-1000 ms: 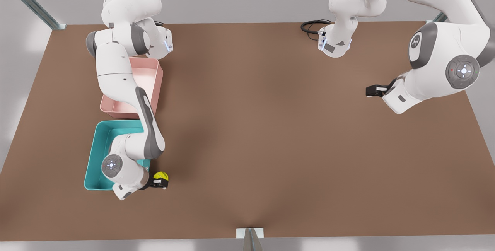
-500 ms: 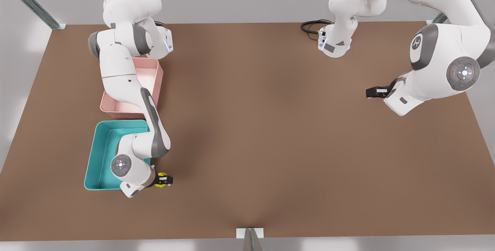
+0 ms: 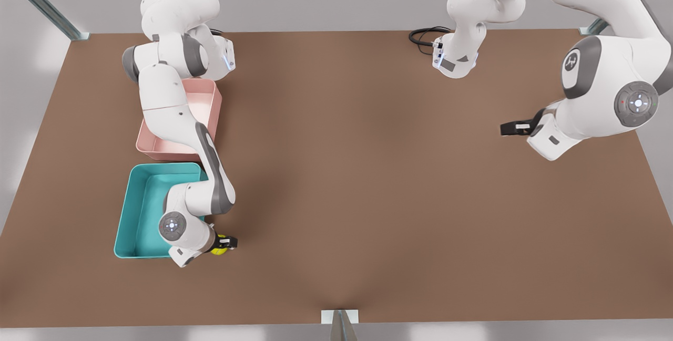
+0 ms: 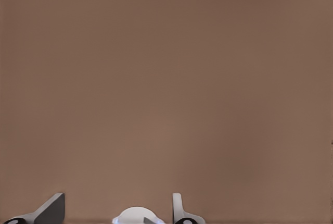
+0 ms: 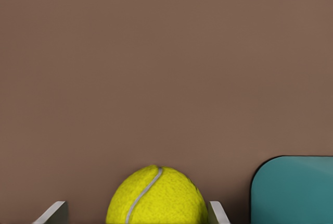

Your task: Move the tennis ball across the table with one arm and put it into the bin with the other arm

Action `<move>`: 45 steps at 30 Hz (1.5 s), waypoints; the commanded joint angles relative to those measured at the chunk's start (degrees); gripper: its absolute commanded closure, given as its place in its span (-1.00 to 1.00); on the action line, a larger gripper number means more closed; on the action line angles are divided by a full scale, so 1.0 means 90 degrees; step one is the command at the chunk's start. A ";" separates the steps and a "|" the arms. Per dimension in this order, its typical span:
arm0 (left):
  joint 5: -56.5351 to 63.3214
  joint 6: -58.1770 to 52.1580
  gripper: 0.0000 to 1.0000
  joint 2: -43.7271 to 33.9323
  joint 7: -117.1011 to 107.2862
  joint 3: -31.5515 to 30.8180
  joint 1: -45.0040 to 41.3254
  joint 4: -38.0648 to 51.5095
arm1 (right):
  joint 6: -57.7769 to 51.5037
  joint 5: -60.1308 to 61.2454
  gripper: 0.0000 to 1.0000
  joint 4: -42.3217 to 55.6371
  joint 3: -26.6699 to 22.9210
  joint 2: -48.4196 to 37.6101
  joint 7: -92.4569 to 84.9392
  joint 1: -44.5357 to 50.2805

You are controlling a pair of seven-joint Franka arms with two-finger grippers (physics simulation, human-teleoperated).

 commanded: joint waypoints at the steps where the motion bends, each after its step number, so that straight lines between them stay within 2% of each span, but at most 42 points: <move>1: -0.0045 0.0007 -1.00 0.0003 -0.0132 -0.0002 0.0006 0.0003 | 0.0027 0.0001 -1.00 0.0004 0.0000 0.0009 -0.0017 0.0021; 25: -0.0046 0.0027 -1.00 0.0081 -0.0122 -0.0002 0.0035 0.0003 | 0.0300 -0.0028 -1.00 -0.0064 -0.0020 0.0273 0.0051 0.0168; 26: -0.0046 0.0017 -1.00 0.0081 -0.0123 -0.0002 0.0035 0.0003 | 0.0300 -0.0028 -0.98 -0.0064 -0.0020 0.0273 0.0051 0.0168; 27: -0.0046 0.0017 -1.00 0.0081 -0.0122 -0.0002 0.0025 0.0003 | 0.0300 -0.0028 -0.87 -0.0074 -0.0020 0.0273 0.0051 0.0168; 29: -0.0046 0.0017 -1.00 0.0091 -0.0132 -0.0002 0.0025 0.0003 | 0.0300 -0.0048 -0.41 -0.0074 -0.0020 0.0283 0.0032 0.0158; 30: -0.0046 0.0017 -1.00 0.0091 -0.0132 -0.0002 0.0025 0.0003 | 0.0300 -0.0058 -0.27 -0.0074 -0.0020 0.0283 0.0032 0.0158; 35: -0.0046 0.0027 -1.00 0.0130 -0.0132 -0.0002 0.0025 0.0003 | 0.0300 -0.0038 -0.22 -0.0025 -0.0010 0.0146 0.0042 0.0187; 39: -0.0046 0.0007 -1.00 0.0130 -0.0132 -0.0002 0.0025 0.0012 | 0.0106 -0.0038 -0.23 -0.0562 0.0019 -0.0898 -0.0046 0.0402; 40: -0.0046 0.0007 -1.00 0.0130 -0.0132 -0.0002 0.0025 0.0012 | -0.0275 -0.0048 -0.23 -0.0601 0.0000 -0.1143 -0.0144 0.0334; 45: -0.0046 -0.0003 -1.00 0.0130 -0.0132 -0.0002 0.0015 0.0012 | -0.1711 -0.0068 -0.24 -0.0601 -0.0069 -0.1622 -0.2097 -0.1004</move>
